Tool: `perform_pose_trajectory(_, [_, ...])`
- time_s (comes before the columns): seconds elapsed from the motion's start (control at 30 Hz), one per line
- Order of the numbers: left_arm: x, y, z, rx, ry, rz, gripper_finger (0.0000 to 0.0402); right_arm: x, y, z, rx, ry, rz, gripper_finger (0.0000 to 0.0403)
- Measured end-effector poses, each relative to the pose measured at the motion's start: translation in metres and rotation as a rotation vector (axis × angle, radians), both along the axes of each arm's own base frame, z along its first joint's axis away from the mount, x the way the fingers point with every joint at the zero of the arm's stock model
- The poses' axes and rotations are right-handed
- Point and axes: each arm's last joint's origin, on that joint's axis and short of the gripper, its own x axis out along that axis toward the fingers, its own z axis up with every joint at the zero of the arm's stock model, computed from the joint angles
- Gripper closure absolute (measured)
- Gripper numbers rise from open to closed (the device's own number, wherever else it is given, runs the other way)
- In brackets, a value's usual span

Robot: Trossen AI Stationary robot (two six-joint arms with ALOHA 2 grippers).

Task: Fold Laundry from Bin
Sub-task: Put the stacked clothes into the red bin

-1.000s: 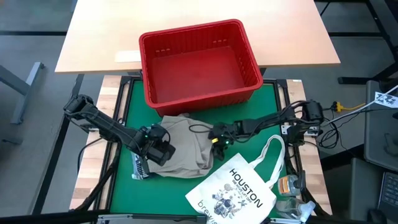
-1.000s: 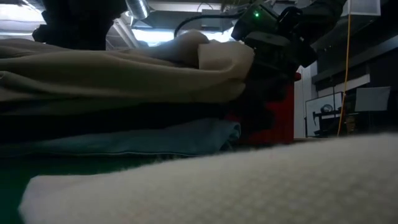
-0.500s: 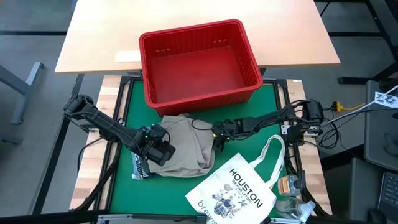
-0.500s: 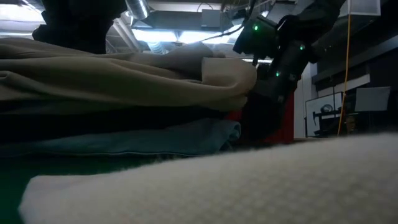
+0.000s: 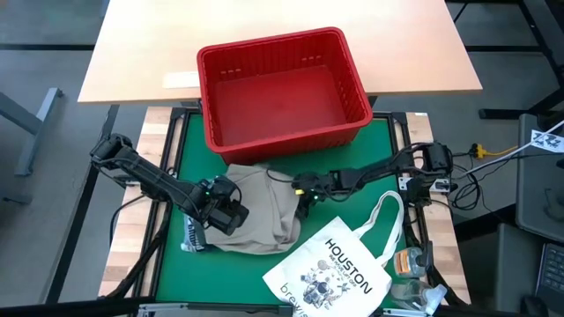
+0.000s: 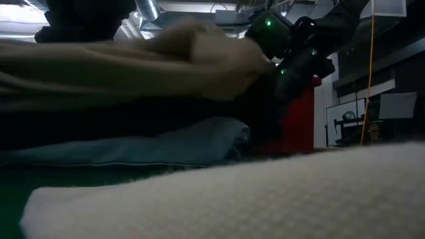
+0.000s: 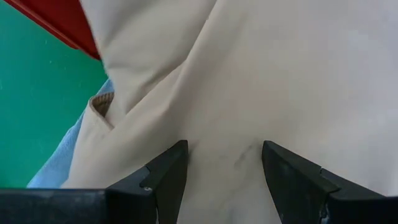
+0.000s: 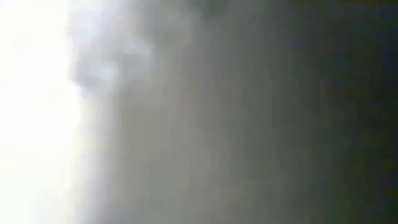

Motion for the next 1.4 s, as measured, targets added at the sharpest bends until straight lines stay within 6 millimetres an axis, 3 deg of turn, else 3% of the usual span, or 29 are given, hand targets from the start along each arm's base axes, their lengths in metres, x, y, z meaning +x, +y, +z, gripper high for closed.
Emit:
perform_pose_trajectory(0.37, [0.001, -0.001, 0.000, -0.006, -0.013, 0.000, 0.0202, 0.005, 0.002, 0.005, 0.082, -0.059, -0.038, 0.0095])
perform_pose_trajectory(0.67, [-0.002, 0.001, 0.005, -0.024, -0.028, -0.005, 0.0202, 0.003, 0.026, 0.005, -0.014, -0.070, -0.065, 0.0095])
perform_pose_trajectory(0.93, [-0.023, 0.007, 0.032, -0.062, -0.058, -0.036, 0.0202, 0.003, 0.029, 0.005, -0.047, -0.071, -0.093, 0.0095])
perform_pose_trajectory(1.4, [-0.069, -0.005, 0.034, -0.143, 0.202, 0.072, 0.0202, 0.005, 0.029, -0.016, -0.016, -0.004, -0.148, 0.0095])
